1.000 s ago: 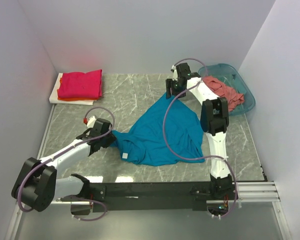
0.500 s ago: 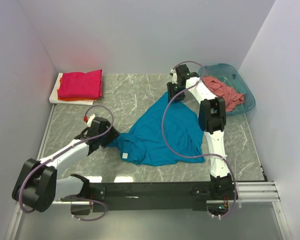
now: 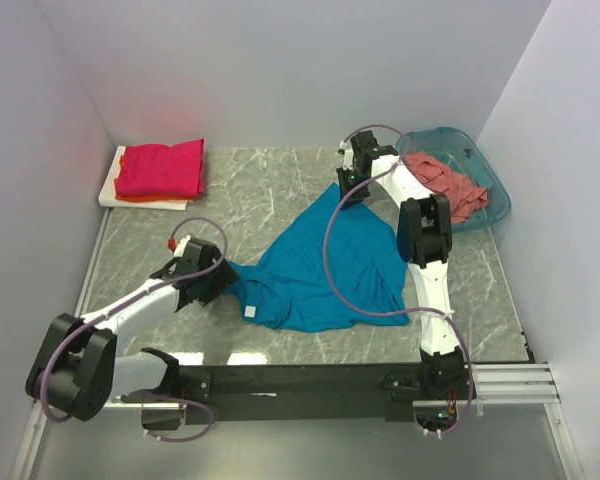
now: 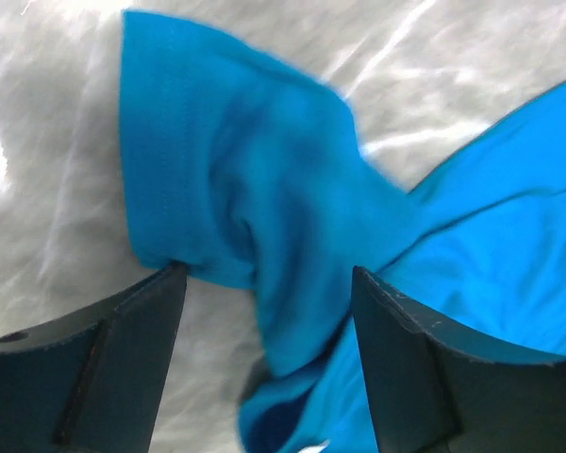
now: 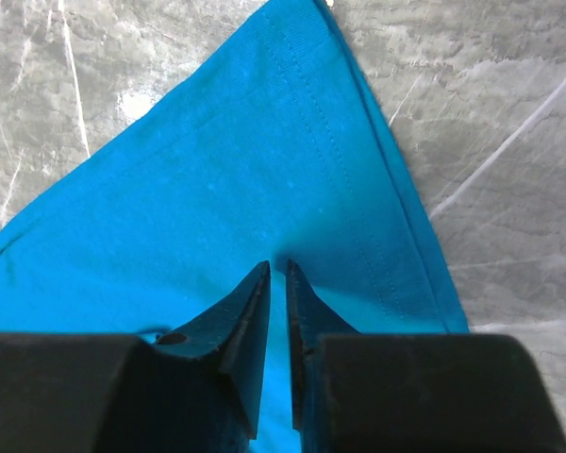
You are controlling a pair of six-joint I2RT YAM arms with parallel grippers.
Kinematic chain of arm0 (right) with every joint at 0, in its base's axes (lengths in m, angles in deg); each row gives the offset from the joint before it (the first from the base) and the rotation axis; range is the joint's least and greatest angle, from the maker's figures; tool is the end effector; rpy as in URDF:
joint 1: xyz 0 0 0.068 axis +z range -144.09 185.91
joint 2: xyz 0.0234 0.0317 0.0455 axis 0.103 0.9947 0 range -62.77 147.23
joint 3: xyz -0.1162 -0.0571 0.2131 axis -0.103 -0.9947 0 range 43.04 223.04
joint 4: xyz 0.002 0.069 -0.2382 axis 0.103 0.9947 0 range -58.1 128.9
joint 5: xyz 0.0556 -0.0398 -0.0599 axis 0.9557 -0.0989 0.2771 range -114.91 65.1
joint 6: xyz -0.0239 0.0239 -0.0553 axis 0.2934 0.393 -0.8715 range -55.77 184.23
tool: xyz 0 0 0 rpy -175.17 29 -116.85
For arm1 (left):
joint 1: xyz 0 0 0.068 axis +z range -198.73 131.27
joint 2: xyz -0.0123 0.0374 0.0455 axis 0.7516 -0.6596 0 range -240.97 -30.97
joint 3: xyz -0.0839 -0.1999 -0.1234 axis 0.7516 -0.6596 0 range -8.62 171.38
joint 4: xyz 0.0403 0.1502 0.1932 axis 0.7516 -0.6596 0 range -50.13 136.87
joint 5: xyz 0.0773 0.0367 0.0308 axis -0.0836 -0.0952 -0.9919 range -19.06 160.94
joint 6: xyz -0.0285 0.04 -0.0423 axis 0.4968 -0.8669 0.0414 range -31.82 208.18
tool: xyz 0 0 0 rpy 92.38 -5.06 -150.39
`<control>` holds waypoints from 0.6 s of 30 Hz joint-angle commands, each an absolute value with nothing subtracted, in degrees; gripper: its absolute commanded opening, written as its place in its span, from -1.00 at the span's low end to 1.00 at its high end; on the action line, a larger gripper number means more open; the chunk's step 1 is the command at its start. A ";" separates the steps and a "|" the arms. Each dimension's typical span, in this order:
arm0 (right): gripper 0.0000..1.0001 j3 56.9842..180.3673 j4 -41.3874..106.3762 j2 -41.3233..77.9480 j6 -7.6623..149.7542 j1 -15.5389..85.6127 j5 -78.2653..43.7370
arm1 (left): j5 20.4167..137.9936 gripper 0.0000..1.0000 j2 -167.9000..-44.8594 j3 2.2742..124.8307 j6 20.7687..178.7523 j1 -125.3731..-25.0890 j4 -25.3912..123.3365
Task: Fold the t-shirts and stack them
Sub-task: Flatten the tshirt out
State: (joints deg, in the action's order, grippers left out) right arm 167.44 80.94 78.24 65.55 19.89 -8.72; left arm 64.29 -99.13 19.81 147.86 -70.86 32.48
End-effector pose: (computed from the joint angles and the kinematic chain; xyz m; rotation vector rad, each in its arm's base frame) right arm 0.4768 0.1334 0.1442 -0.3832 2.6962 0.4618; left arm 0.2054 -0.0772 0.1341 -0.8700 2.4097 -0.4305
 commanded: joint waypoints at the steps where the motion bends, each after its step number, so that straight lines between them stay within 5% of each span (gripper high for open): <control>1: -0.64 168.55 81.91 79.44 64.76 19.80 -8.03 | 65.23 0.51 -103.99 21.87 148.21 -70.70 33.77; 6: -0.61 168.55 81.82 78.56 63.19 19.71 -7.68 | 63.65 0.11 -106.82 23.81 147.60 -70.70 34.48; 12: 0.14 168.64 79.54 75.93 61.33 18.83 -6.36 | 59.35 -0.63 -108.22 28.46 142.87 -70.62 32.37; 14: 0.20 169.68 78.66 75.31 61.77 18.13 -6.62 | 58.12 -0.96 -109.37 31.10 139.97 -70.44 32.10; 18: 0.32 172.41 78.92 75.57 61.68 17.51 -9.16 | 58.46 -0.99 -114.10 36.11 135.04 -68.69 32.54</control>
State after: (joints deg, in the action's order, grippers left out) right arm 168.40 80.39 78.26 62.43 18.75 -7.43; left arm 60.46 -111.92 31.90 140.78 -70.01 31.95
